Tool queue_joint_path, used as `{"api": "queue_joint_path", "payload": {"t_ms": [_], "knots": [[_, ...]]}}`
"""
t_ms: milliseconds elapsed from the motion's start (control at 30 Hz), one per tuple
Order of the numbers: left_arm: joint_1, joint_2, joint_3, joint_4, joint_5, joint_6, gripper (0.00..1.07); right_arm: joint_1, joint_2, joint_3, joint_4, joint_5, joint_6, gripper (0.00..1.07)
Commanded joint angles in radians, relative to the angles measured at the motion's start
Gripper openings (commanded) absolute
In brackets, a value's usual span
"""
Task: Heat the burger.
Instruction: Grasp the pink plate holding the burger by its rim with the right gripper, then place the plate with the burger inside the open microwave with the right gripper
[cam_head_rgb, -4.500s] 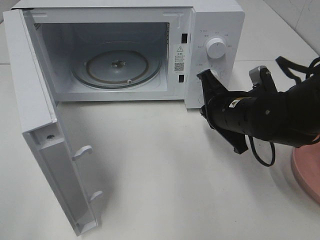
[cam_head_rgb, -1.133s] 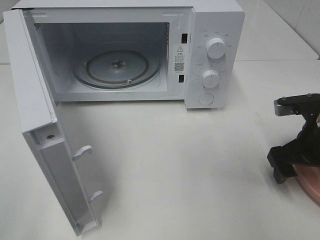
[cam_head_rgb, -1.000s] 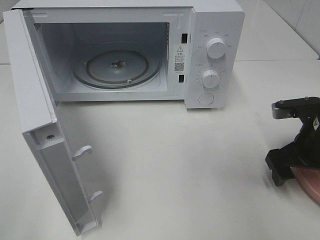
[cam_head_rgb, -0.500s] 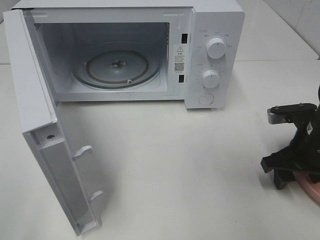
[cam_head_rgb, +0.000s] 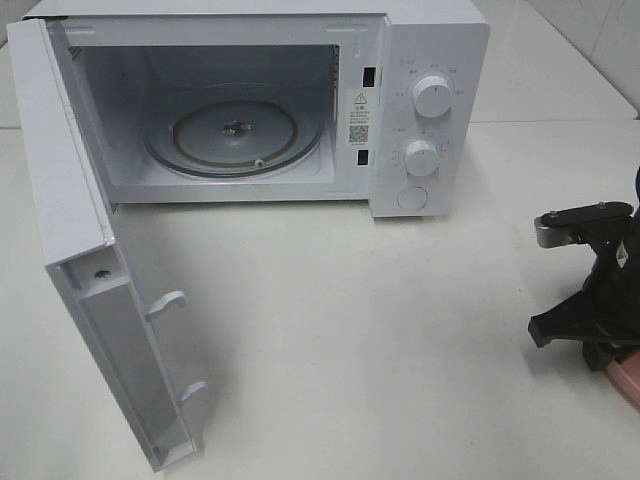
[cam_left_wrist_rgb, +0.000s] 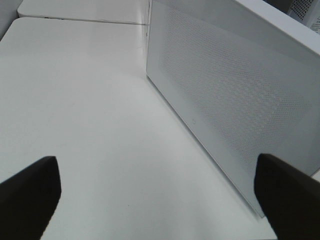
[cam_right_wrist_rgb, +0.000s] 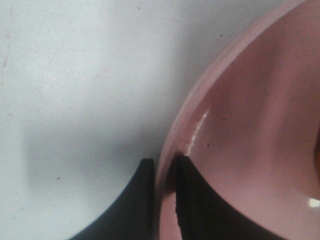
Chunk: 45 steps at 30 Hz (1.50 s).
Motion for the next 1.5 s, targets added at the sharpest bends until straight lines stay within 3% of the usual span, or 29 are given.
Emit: {"api": "queue_joint_path", "payload": {"t_ms": [33, 333, 1000, 1367, 1500], "knots": [[0.001, -0.017, -0.001, -0.002, -0.001, 0.001, 0.98, -0.006, 0.017, 0.012, 0.003, 0.006, 0.009, 0.00], [0.001, -0.017, -0.001, -0.002, -0.001, 0.001, 0.98, 0.002, -0.007, 0.010, -0.006, 0.043, 0.037, 0.00], [0.001, -0.017, -0.001, -0.002, -0.001, 0.001, 0.98, 0.232, -0.045, 0.010, -0.331, 0.234, 0.330, 0.00], [0.001, -0.017, -0.001, -0.002, -0.001, 0.001, 0.98, 0.325, -0.064, 0.010, -0.395, 0.311, 0.379, 0.00], [0.001, -0.017, -0.001, -0.002, -0.001, 0.001, 0.98, 0.373, -0.144, 0.015, -0.411, 0.369, 0.409, 0.00]]}}
